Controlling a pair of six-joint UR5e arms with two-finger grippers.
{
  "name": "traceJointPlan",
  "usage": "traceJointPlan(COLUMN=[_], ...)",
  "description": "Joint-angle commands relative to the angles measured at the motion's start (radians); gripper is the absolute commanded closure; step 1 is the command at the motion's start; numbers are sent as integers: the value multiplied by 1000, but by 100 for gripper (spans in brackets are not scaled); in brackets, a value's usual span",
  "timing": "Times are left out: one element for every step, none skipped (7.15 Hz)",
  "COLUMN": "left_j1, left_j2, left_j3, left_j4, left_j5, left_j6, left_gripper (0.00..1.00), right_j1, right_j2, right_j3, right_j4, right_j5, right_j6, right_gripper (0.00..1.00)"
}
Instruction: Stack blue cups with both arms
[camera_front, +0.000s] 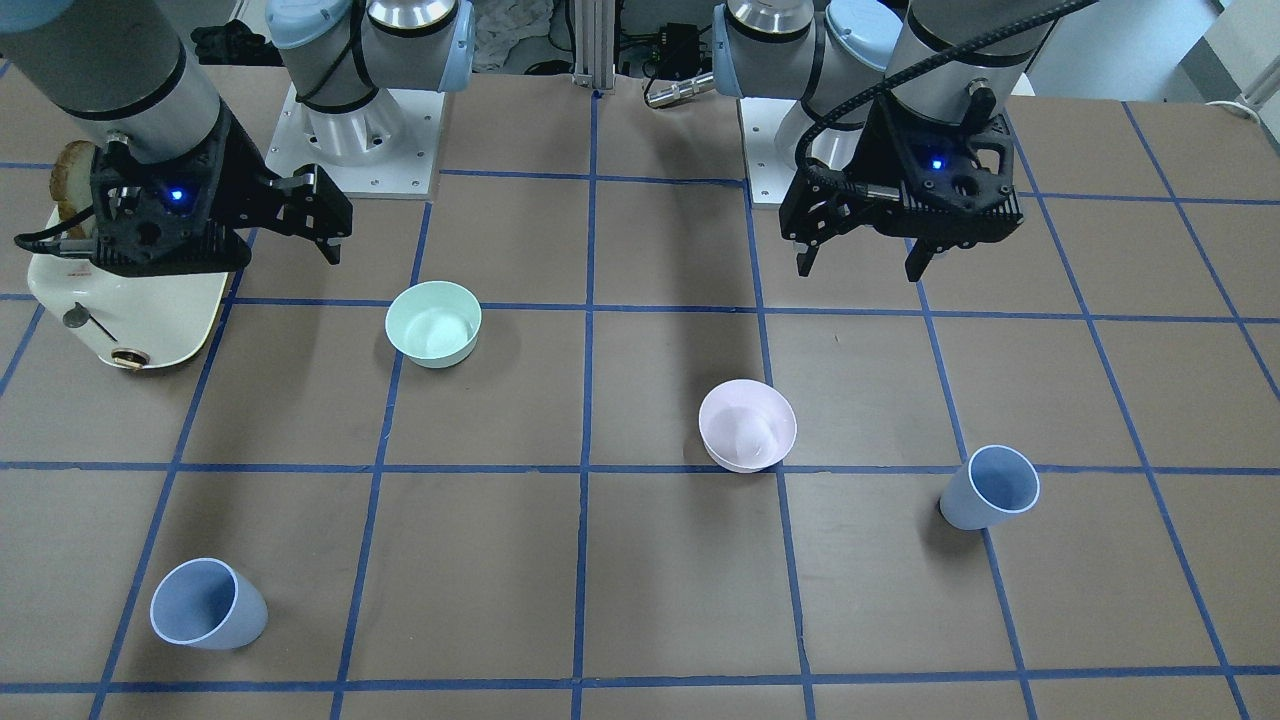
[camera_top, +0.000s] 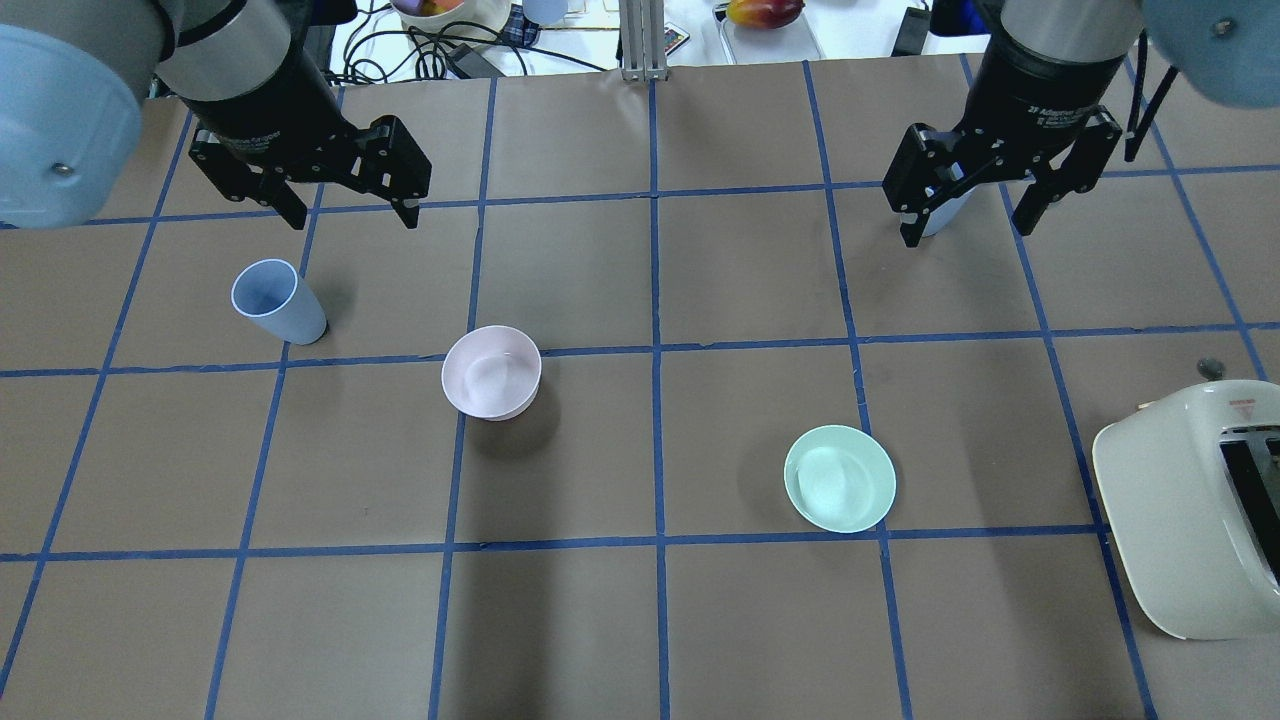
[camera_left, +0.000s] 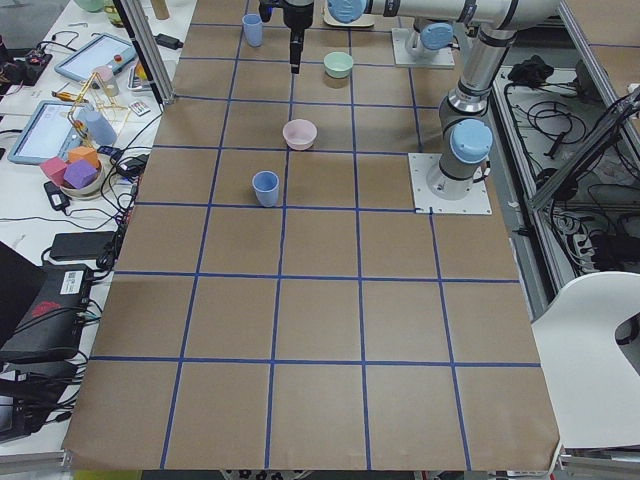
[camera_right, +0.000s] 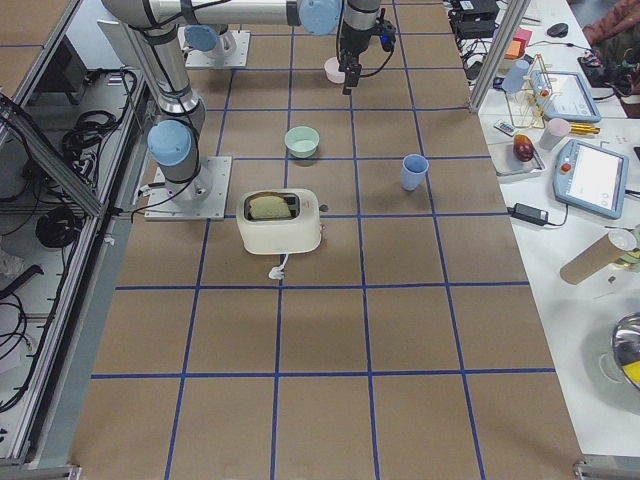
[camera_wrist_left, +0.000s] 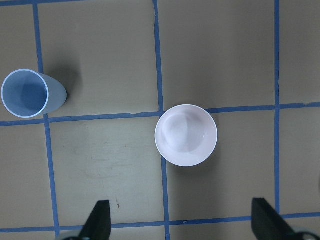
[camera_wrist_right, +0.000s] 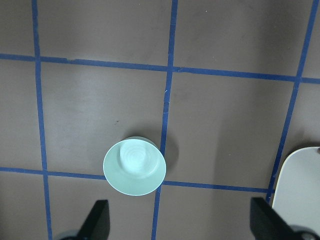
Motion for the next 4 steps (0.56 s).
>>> traceJointPlan(left_j1=[0, 0, 0, 0], left_j2=[1, 2, 2, 1], left_j3=[0, 0, 0, -2], left_j4=[1, 1, 1, 1], left_j5=[3, 3, 0, 4], left_j6=[0, 0, 0, 0], left_gripper=[0, 0, 0, 0], right_j1=[1, 1, 1, 1], right_j2=[-17, -17, -16, -17], right_j3=[18, 17, 17, 17], right_j4=[-17, -17, -17, -17], right_j5=[3, 3, 4, 3], right_j6=[3, 5, 6, 6], right_gripper=[0, 0, 0, 0])
